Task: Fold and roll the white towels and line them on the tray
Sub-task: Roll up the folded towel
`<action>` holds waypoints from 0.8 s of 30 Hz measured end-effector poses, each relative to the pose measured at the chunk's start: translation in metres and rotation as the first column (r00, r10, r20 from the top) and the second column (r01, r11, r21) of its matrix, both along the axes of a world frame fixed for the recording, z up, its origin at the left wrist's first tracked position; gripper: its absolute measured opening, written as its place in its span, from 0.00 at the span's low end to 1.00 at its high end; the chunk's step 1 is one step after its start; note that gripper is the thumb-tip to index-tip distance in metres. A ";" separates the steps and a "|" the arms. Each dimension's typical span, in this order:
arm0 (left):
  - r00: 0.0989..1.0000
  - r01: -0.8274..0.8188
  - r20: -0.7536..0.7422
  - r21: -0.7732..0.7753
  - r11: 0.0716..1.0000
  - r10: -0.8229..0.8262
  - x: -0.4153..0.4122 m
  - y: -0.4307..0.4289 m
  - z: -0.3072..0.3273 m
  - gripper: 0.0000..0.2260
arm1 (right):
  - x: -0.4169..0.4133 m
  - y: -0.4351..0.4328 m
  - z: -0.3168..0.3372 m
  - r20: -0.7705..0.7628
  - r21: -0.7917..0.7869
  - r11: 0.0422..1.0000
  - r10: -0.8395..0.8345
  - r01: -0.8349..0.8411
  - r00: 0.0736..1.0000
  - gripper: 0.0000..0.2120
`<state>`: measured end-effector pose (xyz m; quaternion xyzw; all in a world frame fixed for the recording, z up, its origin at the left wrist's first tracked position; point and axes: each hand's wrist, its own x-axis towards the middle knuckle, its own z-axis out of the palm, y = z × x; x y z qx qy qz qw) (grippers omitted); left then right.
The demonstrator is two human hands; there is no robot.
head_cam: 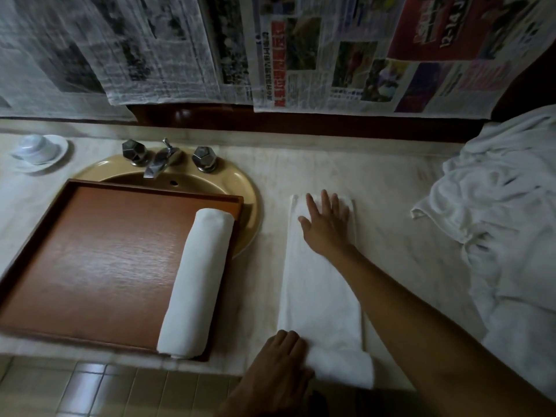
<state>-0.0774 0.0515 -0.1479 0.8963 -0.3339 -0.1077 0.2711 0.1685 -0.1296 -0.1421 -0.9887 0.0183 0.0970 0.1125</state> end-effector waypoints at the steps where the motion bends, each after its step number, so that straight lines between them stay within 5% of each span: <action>1: 1.000 0.005 -0.010 -0.001 1.000 -0.005 0.000 0.001 -0.001 0.16 | -0.014 -0.003 0.000 0.053 -0.014 0.999 -0.041 0.042 0.998 0.31; 8: 0.999 -0.008 -0.037 0.011 1.000 0.009 0.005 0.002 0.010 0.19 | 0.019 -0.068 -0.005 -0.055 0.005 0.981 -0.192 0.193 0.980 0.33; 12: 0.998 -0.022 -0.061 0.040 0.999 0.024 0.006 0.001 0.025 0.18 | -0.004 -0.085 0.028 -0.047 0.182 0.957 -0.219 0.224 0.975 0.29; 16: 0.994 -0.046 -0.098 0.055 0.997 0.052 0.001 0.000 0.029 0.19 | -0.128 -0.075 0.050 0.016 0.464 0.885 -0.059 0.045 0.998 0.18; 18: 0.994 -0.051 -0.098 0.061 0.997 0.057 0.000 0.000 0.031 0.18 | -0.199 -0.069 0.055 0.010 0.526 0.849 0.045 -0.043 0.999 0.20; 24: 0.990 -0.047 -0.131 0.073 0.996 0.056 -0.002 0.007 0.031 0.21 | -0.297 -0.079 0.032 -0.108 0.374 0.870 0.385 -0.321 0.917 0.34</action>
